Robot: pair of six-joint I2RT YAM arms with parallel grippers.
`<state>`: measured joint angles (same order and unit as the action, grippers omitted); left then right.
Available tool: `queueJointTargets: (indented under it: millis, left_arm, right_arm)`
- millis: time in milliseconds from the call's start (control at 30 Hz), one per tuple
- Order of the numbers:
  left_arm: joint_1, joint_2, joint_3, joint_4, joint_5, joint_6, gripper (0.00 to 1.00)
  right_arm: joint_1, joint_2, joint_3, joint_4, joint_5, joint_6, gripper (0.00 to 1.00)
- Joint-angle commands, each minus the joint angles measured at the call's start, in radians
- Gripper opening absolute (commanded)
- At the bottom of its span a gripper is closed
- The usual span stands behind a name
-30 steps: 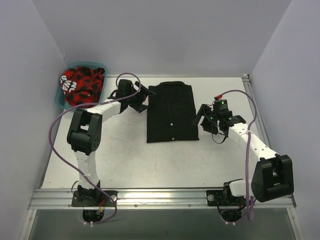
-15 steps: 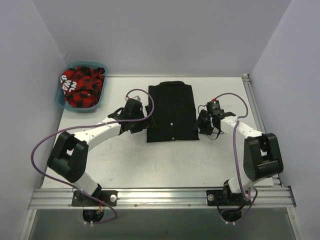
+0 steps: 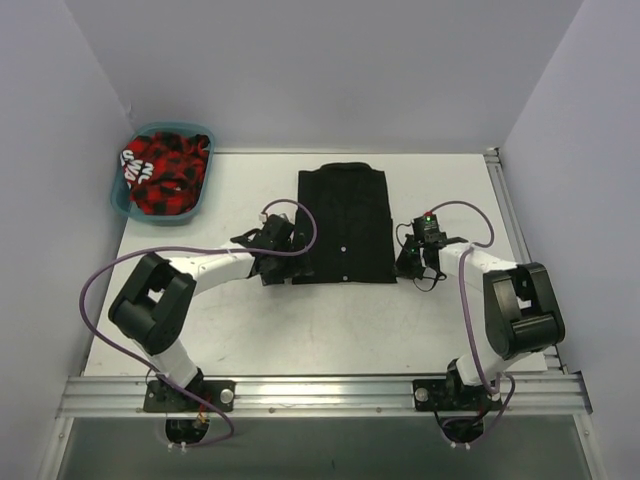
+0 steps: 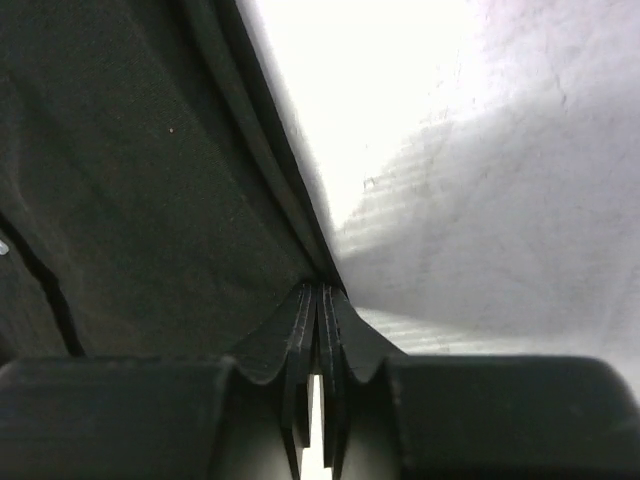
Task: Fold and stack the long sleeve shirts
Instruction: Fold the shirt
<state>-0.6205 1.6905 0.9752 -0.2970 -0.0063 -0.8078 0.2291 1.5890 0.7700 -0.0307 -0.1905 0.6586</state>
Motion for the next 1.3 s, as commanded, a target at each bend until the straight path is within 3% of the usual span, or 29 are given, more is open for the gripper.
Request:
queueJointTargets:
  millis: [0, 200, 433, 733, 967, 1267]
  left_arm:
    - [-0.008, -0.005, -0.052, 0.036, 0.006, -0.034, 0.97]
    - [-0.008, -0.098, -0.089, 0.032, 0.003, -0.033, 0.96]
    - [0.050, -0.105, 0.164, -0.022, -0.029, 0.085, 0.96]
    - [0.100, 0.225, 0.584, 0.122, 0.045, 0.174, 0.96]
    - [0.100, 0.454, 0.697, 0.314, 0.101, 0.145, 0.86]
    - [0.100, 0.655, 0.833, 0.320, 0.127, 0.099, 0.85]
  right_arm:
    - [0.004, -0.052, -0.057, -0.034, 0.003, -0.005, 0.01]
    - [0.003, -0.182, -0.139, -0.061, -0.027, -0.030, 0.00]
    - [-0.001, -0.233, -0.167, -0.113, -0.052, -0.093, 0.00]
    - [0.009, -0.277, -0.201, -0.133, -0.096, -0.120, 0.00]
    - [0.022, -0.279, -0.189, -0.163, -0.104, -0.135, 0.00]
    - [0.035, -0.274, -0.187, -0.219, -0.107, -0.163, 0.00]
